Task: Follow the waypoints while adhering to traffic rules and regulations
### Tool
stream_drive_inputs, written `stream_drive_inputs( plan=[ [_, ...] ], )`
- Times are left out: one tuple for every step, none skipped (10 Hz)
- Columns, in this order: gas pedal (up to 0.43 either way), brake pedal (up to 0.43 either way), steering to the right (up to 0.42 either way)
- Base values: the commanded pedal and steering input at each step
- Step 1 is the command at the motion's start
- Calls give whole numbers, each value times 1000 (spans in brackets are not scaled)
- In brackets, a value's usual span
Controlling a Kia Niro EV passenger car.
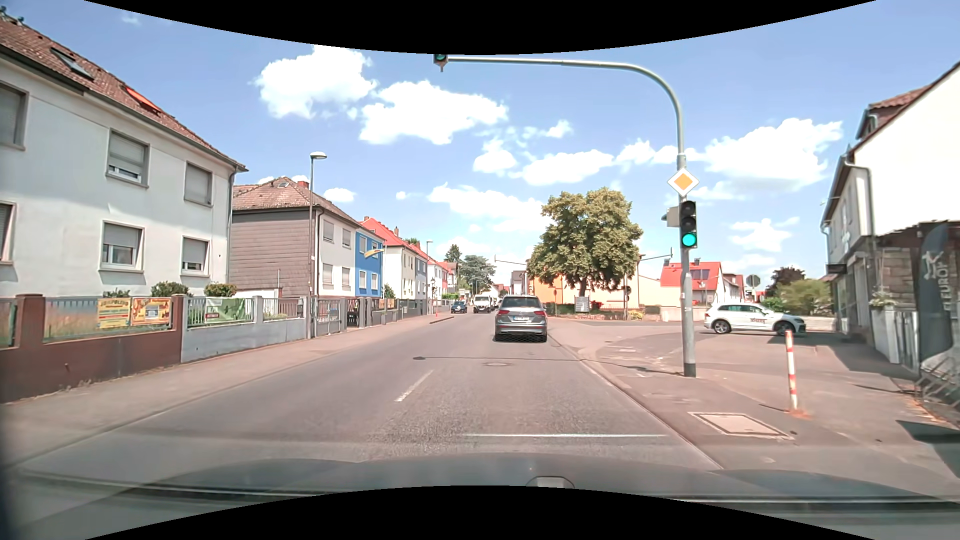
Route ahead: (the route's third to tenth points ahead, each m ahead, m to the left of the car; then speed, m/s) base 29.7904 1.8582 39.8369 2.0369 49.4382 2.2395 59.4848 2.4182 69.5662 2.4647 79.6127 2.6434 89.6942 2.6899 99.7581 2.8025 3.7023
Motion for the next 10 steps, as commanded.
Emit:
stream_drive_inputs(
  plan=[
    [319, 0, -1],
    [319, 0, -1],
    [319, 0, -1],
    [319, 0, -2],
    [319, 0, -2],
    [319, 0, -2],
    [319, 0, -2],
    [319, 0, -3],
    [319, 0, -3],
    [319, 0, -3]
  ],
)
